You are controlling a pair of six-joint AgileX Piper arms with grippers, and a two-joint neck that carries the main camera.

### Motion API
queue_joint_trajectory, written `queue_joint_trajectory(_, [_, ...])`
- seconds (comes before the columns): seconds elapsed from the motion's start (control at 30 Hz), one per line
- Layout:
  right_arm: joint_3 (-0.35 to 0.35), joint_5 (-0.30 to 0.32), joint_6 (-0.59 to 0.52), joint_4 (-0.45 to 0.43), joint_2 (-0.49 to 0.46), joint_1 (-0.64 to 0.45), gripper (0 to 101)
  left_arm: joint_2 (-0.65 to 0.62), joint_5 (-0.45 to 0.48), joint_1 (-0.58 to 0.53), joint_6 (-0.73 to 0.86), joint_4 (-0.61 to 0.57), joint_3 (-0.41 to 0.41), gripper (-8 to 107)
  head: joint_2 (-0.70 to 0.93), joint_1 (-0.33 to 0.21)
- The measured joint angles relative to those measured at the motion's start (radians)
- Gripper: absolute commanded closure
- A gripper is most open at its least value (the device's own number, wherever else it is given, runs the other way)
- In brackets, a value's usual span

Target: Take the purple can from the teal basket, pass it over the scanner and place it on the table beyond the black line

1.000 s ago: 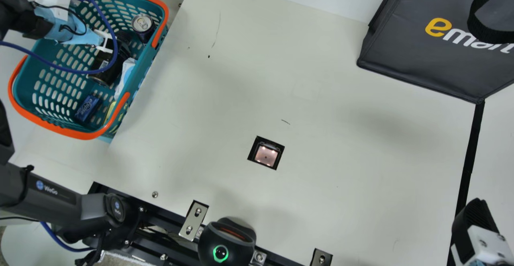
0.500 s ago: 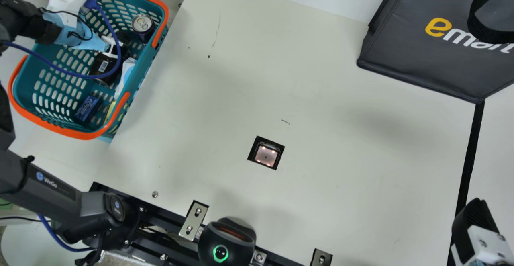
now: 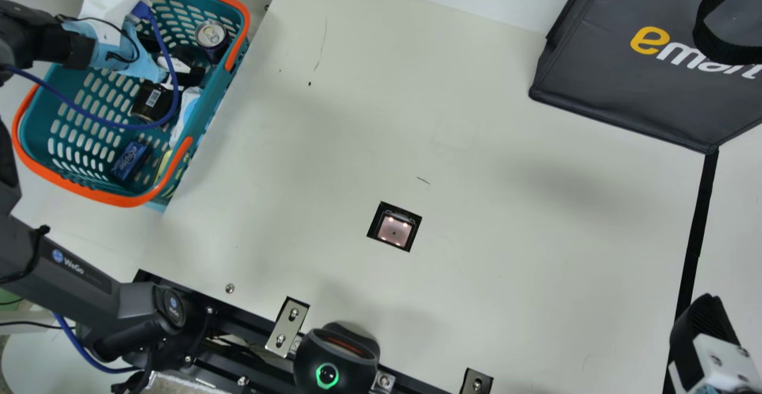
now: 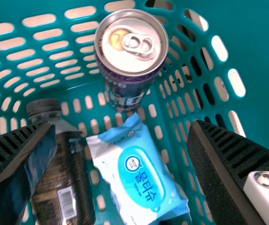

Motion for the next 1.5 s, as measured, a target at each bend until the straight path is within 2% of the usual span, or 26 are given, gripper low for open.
queue_joint_trajectory(0.37, [0.0, 0.0, 0.0, 0.0, 0.0, 0.0, 6, 0.052, 0.008, 0.006, 0.164, -0.124, 0.019, 9, 0.0, 0.0])
queue_joint_trajectory(0.77, [0.0, 0.0, 0.0, 0.0, 0.0, 0.0, 6, 0.117, 0.005, -0.004, 0.289, -0.258, -0.004, 9, -0.002, 0.0])
queue_joint_trajectory(1.4, [0.0, 0.0, 0.0, 0.0, 0.0, 0.0, 6, 0.176, -0.025, -0.03, 0.356, -0.372, -0.04, 9, 0.0, 0.0])
queue_joint_trajectory(1.5, [0.0, 0.0, 0.0, 0.0, 0.0, 0.0, 6, 0.177, -0.025, -0.032, 0.353, -0.376, -0.041, 29, 0.0, 0.0])
